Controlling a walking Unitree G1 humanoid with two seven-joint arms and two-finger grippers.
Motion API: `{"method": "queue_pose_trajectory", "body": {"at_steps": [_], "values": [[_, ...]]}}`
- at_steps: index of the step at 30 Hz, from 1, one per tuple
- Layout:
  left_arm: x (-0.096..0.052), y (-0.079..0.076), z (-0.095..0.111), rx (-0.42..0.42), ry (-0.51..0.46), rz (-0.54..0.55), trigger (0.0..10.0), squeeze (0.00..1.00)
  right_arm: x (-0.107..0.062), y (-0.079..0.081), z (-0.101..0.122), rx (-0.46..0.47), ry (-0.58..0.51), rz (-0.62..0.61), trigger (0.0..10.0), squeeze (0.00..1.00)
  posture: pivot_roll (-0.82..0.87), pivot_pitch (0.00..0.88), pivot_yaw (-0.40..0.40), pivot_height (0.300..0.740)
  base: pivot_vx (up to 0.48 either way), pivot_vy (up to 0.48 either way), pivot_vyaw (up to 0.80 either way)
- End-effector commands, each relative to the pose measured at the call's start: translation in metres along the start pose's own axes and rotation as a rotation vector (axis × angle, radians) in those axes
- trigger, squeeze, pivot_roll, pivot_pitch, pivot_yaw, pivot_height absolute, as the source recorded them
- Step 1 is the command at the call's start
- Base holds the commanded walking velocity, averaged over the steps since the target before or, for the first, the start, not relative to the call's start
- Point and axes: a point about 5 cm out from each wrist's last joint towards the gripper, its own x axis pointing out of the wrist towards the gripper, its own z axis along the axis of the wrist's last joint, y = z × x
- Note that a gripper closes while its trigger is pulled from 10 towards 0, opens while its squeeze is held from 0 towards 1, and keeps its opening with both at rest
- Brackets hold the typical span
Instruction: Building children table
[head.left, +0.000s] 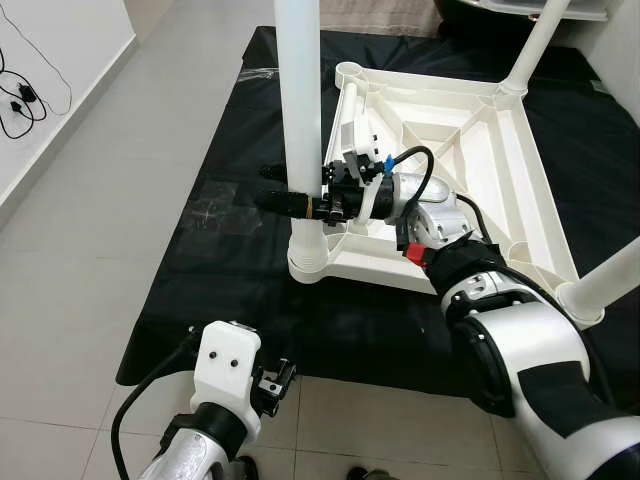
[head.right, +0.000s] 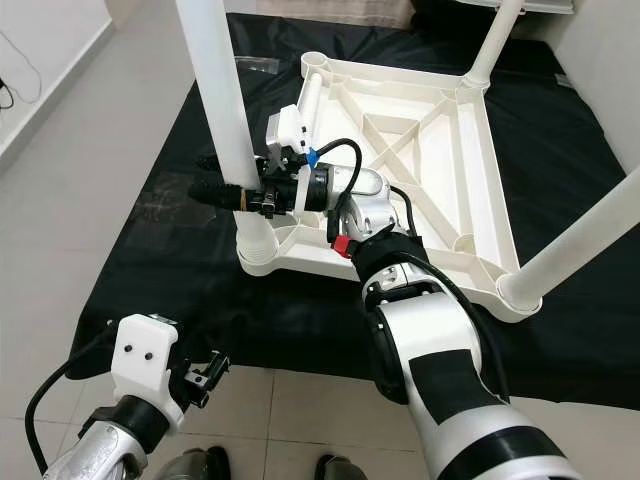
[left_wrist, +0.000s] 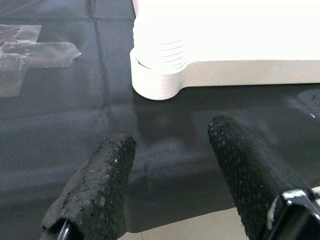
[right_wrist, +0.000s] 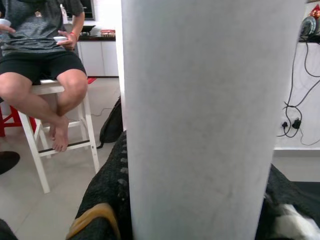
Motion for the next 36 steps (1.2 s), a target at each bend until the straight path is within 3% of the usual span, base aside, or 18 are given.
{"method": "queue_pose_trajectory", "body": {"at_steps": [1, 12, 23, 36], "values": [[-0.002, 0.0, -0.003, 0.001, 0.023, 0.001, 10.0, 0.0, -0.004, 0.004, -0.016, 0.038, 0.058, -0.02, 10.0, 0.0, 0.16, 0.247, -0.06, 0.74, 0.0, 0.0, 0.0], [0.002, 0.007, -0.001, 0.013, 0.01, 0.019, 10.0, 0.0, -0.018, 0.013, -0.035, 0.053, 0.034, -0.058, 10.0, 0.0, 0.15, 0.239, -0.054, 0.74, 0.0, 0.0, 0.0], [0.003, 0.008, -0.001, 0.024, 0.006, 0.017, 10.0, 0.0, -0.019, 0.013, -0.042, 0.063, 0.045, -0.16, 10.0, 0.0, 0.15, 0.228, -0.053, 0.74, 0.0, 0.0, 0.0], [0.005, 0.014, 0.001, 0.037, -0.001, 0.024, 10.0, 0.0, -0.022, 0.026, -0.049, 0.057, 0.019, -0.135, 10.0, 0.0, 0.15, 0.221, -0.051, 0.74, 0.0, 0.0, 0.0]]}}
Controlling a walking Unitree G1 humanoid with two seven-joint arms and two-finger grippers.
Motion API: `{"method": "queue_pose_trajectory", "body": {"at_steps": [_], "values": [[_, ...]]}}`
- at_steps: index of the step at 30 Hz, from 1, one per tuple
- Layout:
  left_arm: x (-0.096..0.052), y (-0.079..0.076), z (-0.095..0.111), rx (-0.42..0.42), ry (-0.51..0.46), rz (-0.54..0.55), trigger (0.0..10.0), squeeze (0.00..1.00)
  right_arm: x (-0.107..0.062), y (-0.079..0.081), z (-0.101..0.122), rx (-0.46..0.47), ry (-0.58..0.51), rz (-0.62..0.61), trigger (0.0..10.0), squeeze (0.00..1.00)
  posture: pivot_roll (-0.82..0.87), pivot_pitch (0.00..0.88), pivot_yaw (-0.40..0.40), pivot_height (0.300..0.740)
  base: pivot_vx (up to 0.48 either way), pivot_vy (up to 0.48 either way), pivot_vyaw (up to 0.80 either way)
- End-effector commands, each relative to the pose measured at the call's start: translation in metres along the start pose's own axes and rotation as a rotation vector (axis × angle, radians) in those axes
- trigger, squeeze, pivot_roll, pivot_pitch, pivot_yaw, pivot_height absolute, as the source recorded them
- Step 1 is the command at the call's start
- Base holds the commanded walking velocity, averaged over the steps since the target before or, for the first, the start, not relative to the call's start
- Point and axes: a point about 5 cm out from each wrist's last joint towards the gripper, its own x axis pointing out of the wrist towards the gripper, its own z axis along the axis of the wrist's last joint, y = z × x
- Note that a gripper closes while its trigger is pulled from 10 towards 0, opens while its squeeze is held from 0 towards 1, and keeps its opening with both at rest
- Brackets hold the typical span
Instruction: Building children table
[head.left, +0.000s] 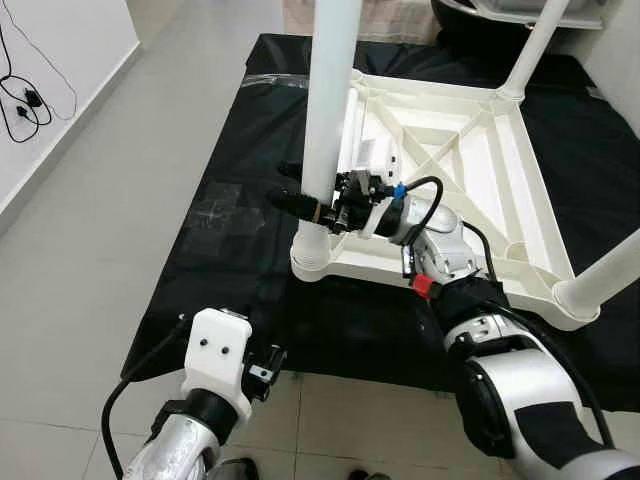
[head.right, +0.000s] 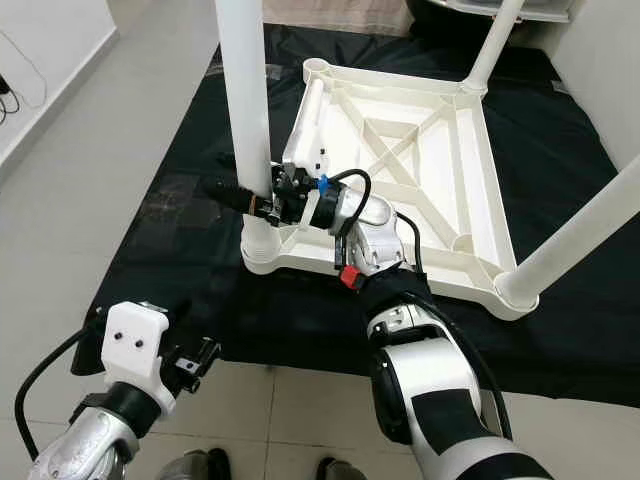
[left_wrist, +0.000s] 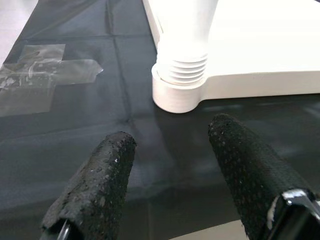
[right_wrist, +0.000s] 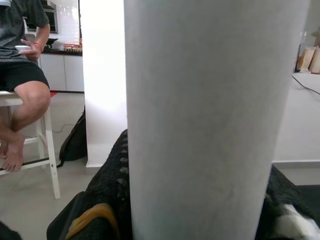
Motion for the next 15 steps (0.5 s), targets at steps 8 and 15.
{"method": "queue_pose_trajectory", "body": {"at_steps": [8, 15], "values": [[0.001, 0.006, -0.002, 0.016, 0.012, -0.001, 10.0, 0.0, -0.001, 0.008, -0.038, 0.127, 0.159, -0.169, 10.0, 0.0, 0.15, 0.226, -0.051, 0.74, 0.0, 0.0, 0.0], [0.002, 0.007, -0.002, 0.022, 0.01, 0.004, 10.0, 0.0, 0.0, 0.008, -0.04, 0.157, 0.176, -0.191, 10.0, 0.0, 0.15, 0.231, -0.057, 0.74, 0.0, 0.0, 0.0]]}}
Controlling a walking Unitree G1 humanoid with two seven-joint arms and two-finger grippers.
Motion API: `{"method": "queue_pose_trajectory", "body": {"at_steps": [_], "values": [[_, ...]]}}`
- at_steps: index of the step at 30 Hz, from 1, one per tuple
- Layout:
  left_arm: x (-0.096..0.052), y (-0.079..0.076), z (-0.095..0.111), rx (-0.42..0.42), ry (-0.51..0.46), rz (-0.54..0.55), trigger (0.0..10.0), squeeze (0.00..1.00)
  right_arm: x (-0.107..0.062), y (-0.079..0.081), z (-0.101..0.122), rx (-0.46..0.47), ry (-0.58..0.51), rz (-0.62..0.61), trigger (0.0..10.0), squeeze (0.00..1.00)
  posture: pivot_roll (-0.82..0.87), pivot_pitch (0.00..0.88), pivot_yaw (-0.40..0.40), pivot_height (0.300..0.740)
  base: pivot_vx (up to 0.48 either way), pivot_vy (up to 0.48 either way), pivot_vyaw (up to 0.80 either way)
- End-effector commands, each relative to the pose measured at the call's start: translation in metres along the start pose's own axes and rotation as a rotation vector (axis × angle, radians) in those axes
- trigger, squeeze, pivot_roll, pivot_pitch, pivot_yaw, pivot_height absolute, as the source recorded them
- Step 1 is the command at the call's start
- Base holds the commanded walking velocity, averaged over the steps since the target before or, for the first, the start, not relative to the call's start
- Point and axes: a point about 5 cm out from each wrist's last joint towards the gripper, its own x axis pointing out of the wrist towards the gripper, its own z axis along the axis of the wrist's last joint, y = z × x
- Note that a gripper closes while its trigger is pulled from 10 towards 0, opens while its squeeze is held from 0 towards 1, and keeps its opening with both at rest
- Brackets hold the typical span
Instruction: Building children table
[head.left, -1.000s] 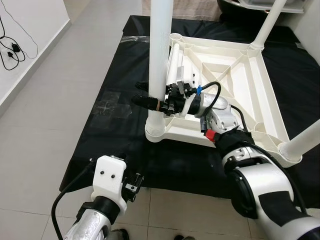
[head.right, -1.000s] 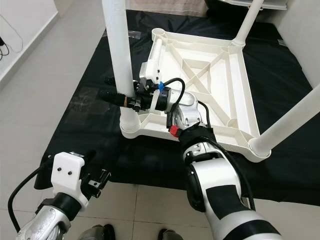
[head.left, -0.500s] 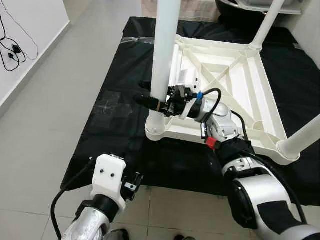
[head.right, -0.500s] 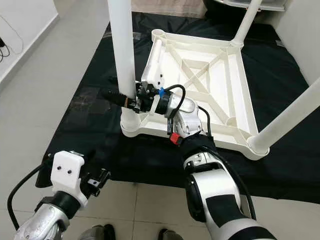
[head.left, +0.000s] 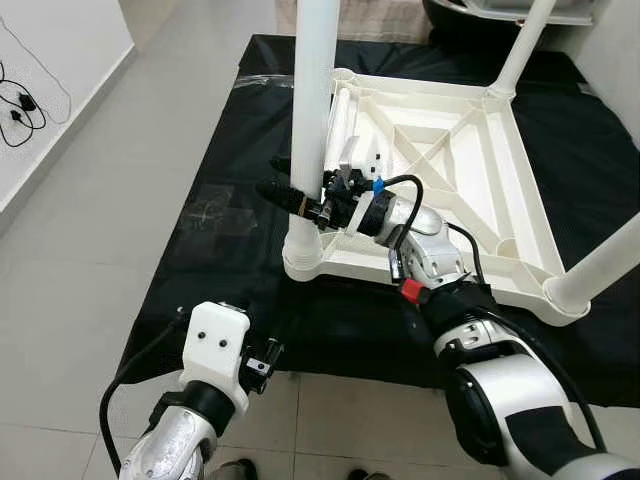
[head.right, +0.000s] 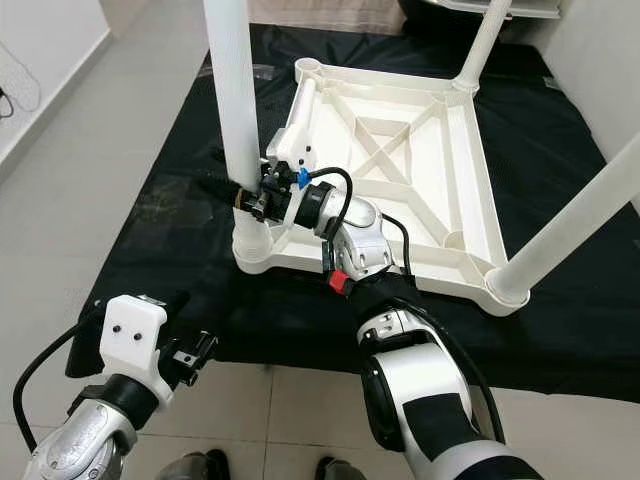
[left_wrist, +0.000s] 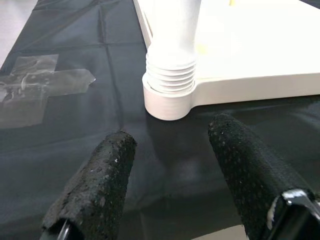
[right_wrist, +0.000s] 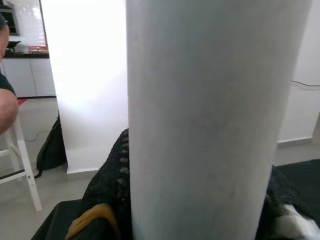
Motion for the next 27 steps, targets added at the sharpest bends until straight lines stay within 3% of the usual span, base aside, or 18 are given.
{"method": "queue_pose_trajectory", "body": {"at_steps": [1, 9, 11, 18, 23, 27], "values": [[-0.001, 0.002, -0.005, 0.002, 0.024, -0.002, 10.0, 0.0, -0.013, 0.006, -0.036, 0.097, 0.152, -0.042, 10.0, 0.0, 0.15, 0.231, -0.058, 0.74, 0.0, 0.0, 0.0], [-0.001, 0.004, -0.004, 0.006, 0.021, -0.001, 10.0, 0.0, -0.012, 0.006, -0.039, 0.114, 0.17, -0.086, 10.0, 0.0, 0.15, 0.236, -0.057, 0.74, 0.0, 0.0, 0.0], [0.001, 0.006, -0.004, 0.012, 0.016, 0.002, 10.0, 0.0, -0.01, 0.002, -0.042, 0.125, 0.189, -0.225, 10.0, 0.0, 0.15, 0.237, -0.057, 0.74, 0.0, 0.0, 0.0], [0.004, 0.011, -0.002, 0.029, 0.008, 0.01, 10.0, 0.0, -0.014, -0.01, -0.042, 0.137, 0.142, -0.482, 10.0, 0.0, 0.15, 0.238, -0.055, 0.74, 0.0, 0.0, 0.0], [0.004, 0.013, -0.002, 0.033, 0.008, 0.011, 10.0, 0.0, -0.014, -0.008, -0.039, 0.126, 0.105, -0.484, 10.0, 0.0, 0.15, 0.239, -0.054, 0.74, 0.0, 0.0, 0.0], [0.004, 0.015, -0.002, 0.039, 0.007, 0.012, 10.0, 0.0, -0.011, 0.01, -0.04, 0.102, 0.078, -0.329, 10.0, 0.0, 0.15, 0.239, -0.053, 0.74, 0.0, 0.0, 0.0]]}}
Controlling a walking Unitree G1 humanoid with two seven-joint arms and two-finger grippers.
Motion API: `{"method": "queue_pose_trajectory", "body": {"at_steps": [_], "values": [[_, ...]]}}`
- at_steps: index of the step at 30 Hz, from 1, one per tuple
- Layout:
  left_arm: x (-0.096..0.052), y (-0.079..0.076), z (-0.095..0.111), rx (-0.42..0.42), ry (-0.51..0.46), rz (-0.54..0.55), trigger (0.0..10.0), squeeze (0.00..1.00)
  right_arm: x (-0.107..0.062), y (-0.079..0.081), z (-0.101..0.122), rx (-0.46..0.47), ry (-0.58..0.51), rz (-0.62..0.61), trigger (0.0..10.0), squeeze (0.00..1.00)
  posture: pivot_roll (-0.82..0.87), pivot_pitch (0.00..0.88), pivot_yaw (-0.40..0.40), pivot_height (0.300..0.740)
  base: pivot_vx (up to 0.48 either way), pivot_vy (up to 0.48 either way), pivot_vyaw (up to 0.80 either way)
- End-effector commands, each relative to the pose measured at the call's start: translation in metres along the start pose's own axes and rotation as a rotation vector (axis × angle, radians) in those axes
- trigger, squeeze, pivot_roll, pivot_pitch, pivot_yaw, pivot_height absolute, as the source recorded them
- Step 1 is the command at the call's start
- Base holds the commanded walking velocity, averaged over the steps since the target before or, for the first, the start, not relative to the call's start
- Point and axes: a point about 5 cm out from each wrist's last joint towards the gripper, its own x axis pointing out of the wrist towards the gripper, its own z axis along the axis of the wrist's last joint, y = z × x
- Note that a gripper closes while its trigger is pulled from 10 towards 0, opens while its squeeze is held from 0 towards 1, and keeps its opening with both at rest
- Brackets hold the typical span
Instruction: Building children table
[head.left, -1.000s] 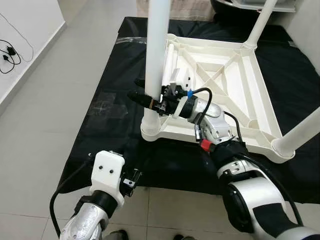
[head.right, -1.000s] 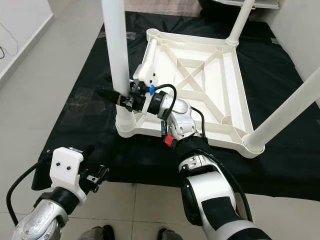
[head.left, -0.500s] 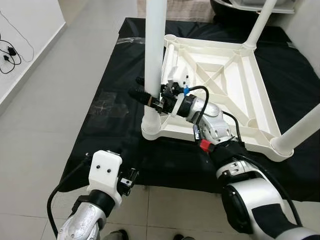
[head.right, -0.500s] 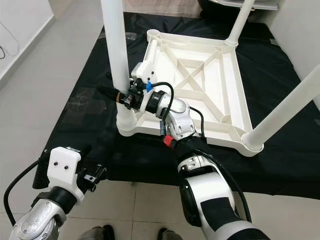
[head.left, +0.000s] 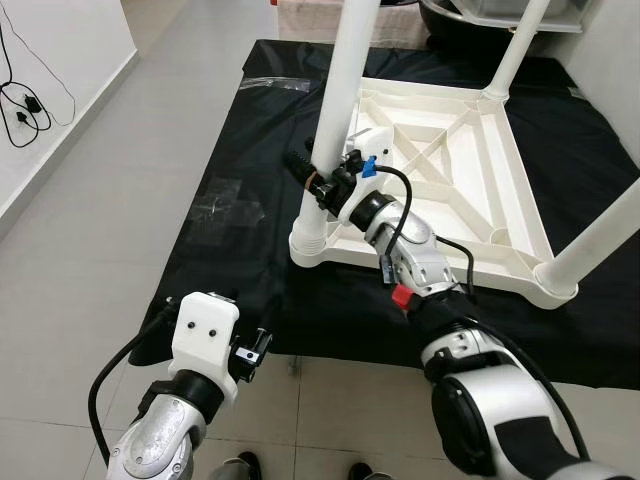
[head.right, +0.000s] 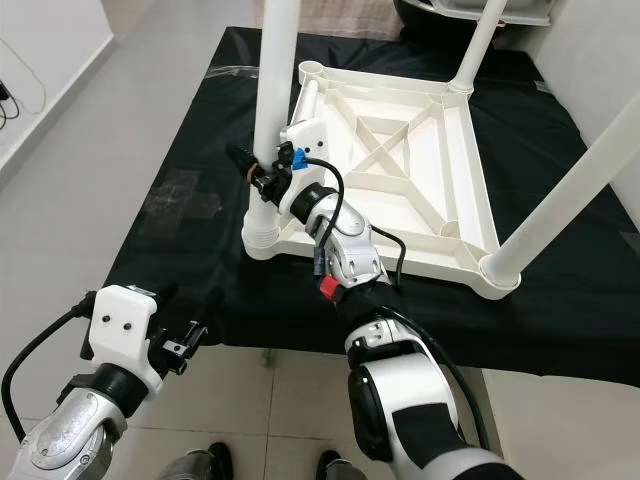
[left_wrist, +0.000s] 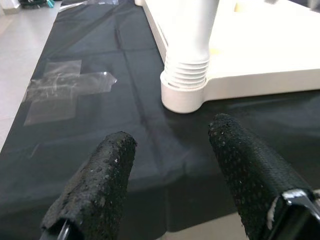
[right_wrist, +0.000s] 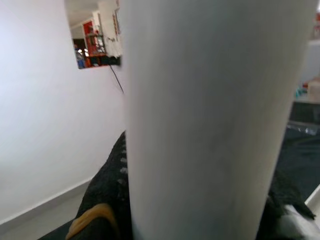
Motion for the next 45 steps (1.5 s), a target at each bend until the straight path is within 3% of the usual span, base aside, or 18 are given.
{"method": "queue_pose_trajectory", "body": {"at_steps": [1, 4, 13, 24, 26, 33, 45], "values": [[0.0, 0.001, -0.004, -0.004, 0.018, -0.012, 10.0, 0.0, -0.013, 0.01, -0.031, 0.033, 0.132, 0.073, 10.0, 0.0, 0.15, 0.239, -0.053, 0.74, 0.0, 0.0, 0.0], [0.0, 0.001, -0.004, -0.001, 0.017, -0.013, 10.0, 0.0, -0.015, 0.018, -0.036, 0.007, 0.163, 0.148, 10.0, 0.0, 0.15, 0.237, -0.054, 0.74, 0.0, 0.0, 0.0], [0.0, 0.0, -0.003, -0.001, 0.014, -0.016, 10.0, 0.0, -0.011, 0.012, -0.043, -0.06, 0.241, 0.095, 10.0, 0.0, 0.15, 0.236, -0.056, 0.74, 0.0, 0.0, 0.0], [0.0, -0.002, -0.003, -0.002, 0.012, -0.022, 10.0, 0.0, -0.005, 0.016, -0.037, 0.004, 0.253, 0.256, 10.0, 0.0, 0.14, 0.229, -0.061, 0.74, 0.0, 0.0, 0.0], [0.0, -0.003, -0.004, -0.005, 0.014, -0.025, 10.0, 0.0, -0.002, 0.02, -0.034, 0.004, 0.266, 0.381, 10.0, 0.0, 0.14, 0.227, -0.061, 0.74, 0.0, 0.0, 0.0], [-0.001, -0.005, -0.004, -0.009, 0.015, -0.027, 10.0, 0.0, 0.011, 0.017, -0.026, -0.037, 0.283, 0.369, 10.0, 0.0, 0.15, 0.224, -0.066, 0.74, 0.0, 0.0, 0.0], [-0.001, -0.007, -0.004, -0.01, 0.014, -0.029, 10.0, 0.0, 0.016, 0.022, -0.022, 0.045, 0.271, 0.447, 10.0, 0.0, 0.14, 0.226, -0.073, 0.74, 0.0, 0.0, 0.0]]}}
